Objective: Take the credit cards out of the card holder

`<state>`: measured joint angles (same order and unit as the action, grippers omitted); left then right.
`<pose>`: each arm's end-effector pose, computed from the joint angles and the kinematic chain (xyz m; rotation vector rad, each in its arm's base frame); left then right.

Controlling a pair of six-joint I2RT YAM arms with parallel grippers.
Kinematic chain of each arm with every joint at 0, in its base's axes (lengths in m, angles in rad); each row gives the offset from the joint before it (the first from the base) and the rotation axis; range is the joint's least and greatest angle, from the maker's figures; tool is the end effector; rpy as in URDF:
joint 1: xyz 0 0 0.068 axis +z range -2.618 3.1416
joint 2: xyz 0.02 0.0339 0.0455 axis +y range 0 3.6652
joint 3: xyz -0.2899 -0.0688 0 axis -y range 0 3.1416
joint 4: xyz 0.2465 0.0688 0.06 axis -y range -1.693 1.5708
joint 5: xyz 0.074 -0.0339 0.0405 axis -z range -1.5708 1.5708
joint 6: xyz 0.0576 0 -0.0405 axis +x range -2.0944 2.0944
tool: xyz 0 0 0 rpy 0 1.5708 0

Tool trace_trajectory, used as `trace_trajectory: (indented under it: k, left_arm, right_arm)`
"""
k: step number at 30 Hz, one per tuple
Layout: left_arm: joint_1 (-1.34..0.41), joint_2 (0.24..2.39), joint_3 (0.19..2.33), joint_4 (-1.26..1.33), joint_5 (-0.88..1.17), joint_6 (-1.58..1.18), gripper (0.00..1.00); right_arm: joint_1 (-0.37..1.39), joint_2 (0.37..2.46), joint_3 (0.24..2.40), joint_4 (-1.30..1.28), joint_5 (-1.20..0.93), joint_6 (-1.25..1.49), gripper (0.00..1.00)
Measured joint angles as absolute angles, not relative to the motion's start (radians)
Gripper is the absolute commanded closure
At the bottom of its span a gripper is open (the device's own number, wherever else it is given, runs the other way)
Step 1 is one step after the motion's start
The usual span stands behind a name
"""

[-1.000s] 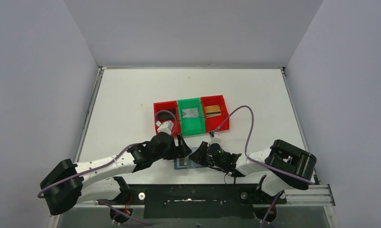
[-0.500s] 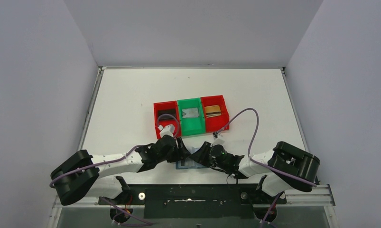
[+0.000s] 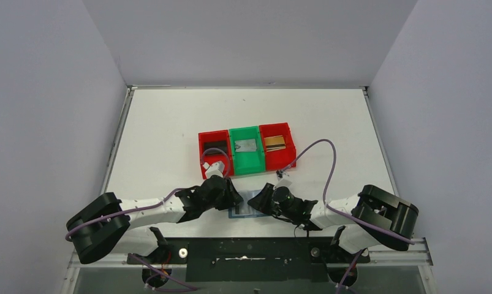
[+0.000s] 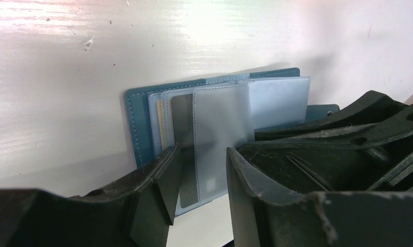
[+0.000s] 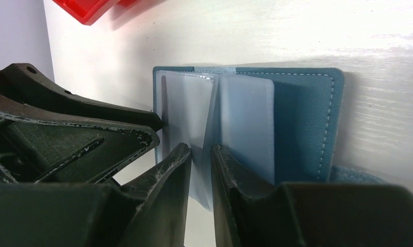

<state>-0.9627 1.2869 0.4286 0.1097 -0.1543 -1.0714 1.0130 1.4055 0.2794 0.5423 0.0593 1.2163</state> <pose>0.1451 -0.1930 0.1554 -0.2167 2.4553 -0.8133 0.1311 0.2037 0.1303 0.2839 2.4029 1.1367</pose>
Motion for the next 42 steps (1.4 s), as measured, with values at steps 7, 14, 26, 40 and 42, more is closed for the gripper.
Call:
trace_trajectory:
  k: [7, 14, 26, 40, 42]
  left_arm:
    - [-0.963, 1.287, 0.429, 0.115, -0.148, -1.06, 0.61]
    - [-0.963, 1.288, 0.439, 0.118, -0.11, -1.016, 0.54]
    - [-1.001, 1.305, 0.472, 0.144, -0.077, -0.936, 0.5]
    - [-1.014, 1.406, 0.55, 0.138, -0.11, -0.962, 0.49]
    - [-1.015, 1.396, 0.549, 0.127, -0.126, -0.965, 0.47]
  right_arm:
    - [1.007, 1.406, 0.279, 0.527, 0.064, 1.217, 0.87]
    - [0.989, 1.402, 0.225, 0.589, 0.066, 1.263, 0.86]
    - [0.926, 1.509, 0.12, 0.889, 0.01, 1.375, 0.85]
    - [0.896, 1.634, 0.073, 1.114, -0.038, 1.425, 0.84]
    - [0.896, 1.633, 0.073, 1.113, -0.038, 1.426, 0.84]
